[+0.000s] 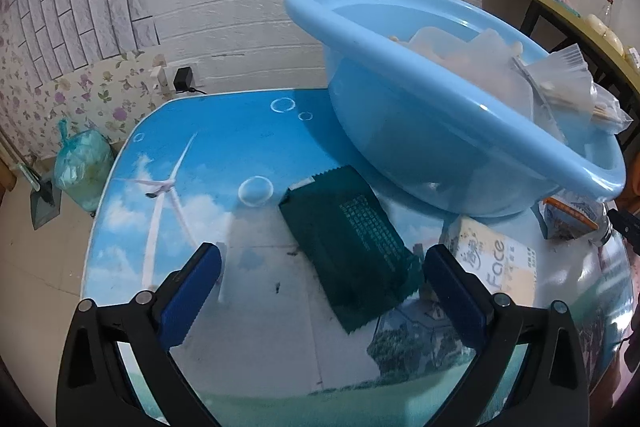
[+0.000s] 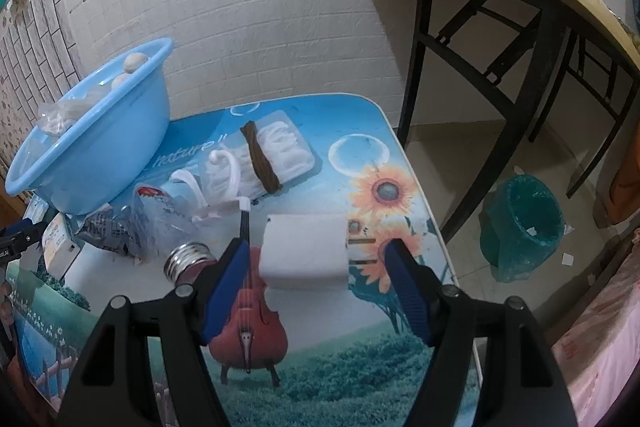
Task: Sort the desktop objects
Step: 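Grasp dark green packet with left gripper while right gripper grasps white plug adapter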
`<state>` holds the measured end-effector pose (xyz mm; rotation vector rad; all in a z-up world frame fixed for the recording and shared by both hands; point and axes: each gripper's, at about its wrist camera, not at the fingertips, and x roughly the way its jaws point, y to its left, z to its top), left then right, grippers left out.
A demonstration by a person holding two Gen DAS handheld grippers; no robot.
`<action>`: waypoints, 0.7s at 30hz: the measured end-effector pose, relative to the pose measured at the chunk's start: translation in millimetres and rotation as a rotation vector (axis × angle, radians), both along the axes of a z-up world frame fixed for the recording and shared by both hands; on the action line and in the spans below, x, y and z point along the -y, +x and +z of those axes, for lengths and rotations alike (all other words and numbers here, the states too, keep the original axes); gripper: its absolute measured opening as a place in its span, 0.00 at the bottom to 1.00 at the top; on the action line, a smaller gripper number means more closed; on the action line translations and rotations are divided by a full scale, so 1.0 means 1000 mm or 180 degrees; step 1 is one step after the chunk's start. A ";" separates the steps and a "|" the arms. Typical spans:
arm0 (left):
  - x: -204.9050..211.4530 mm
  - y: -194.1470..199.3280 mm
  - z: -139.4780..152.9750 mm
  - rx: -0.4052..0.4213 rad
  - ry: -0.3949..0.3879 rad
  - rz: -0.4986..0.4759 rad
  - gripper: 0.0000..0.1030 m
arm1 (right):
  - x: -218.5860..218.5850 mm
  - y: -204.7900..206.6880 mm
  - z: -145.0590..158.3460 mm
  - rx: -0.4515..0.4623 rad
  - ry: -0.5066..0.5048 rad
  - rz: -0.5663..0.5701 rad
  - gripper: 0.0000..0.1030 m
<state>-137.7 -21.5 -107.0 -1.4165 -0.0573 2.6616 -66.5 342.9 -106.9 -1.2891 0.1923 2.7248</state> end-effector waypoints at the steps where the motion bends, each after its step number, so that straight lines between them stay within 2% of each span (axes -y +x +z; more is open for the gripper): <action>1: -0.001 -0.001 0.000 -0.0008 -0.0015 -0.0007 0.95 | 0.000 -0.002 -0.001 0.0011 -0.0006 0.0005 0.68; 4: -0.008 0.000 0.002 -0.0051 -0.0071 -0.0105 0.82 | 0.000 -0.007 -0.005 0.0059 -0.0018 0.0010 0.68; 7: -0.012 0.001 0.003 -0.0106 -0.0126 -0.0174 0.65 | 0.001 -0.009 -0.007 0.0082 0.0010 0.0037 0.68; 9: -0.016 0.002 0.004 -0.0150 -0.0158 -0.0235 0.43 | 0.000 -0.010 -0.008 0.0099 0.0003 0.0047 0.68; 10: -0.019 0.004 0.005 -0.0168 -0.0162 -0.0276 0.38 | 0.000 -0.010 -0.009 0.0113 -0.0013 0.0055 0.68; 13: -0.022 0.006 0.006 -0.0182 -0.0200 -0.0326 0.36 | -0.002 -0.011 -0.011 0.0128 -0.0012 0.0083 0.65; 14: -0.022 0.007 0.006 -0.0176 -0.0191 -0.0337 0.35 | -0.001 -0.009 -0.011 0.0121 0.0000 0.0100 0.59; 21: -0.017 0.023 0.008 -0.0144 -0.0114 -0.0339 0.35 | 0.006 -0.004 -0.010 0.0112 -0.0017 0.0246 0.58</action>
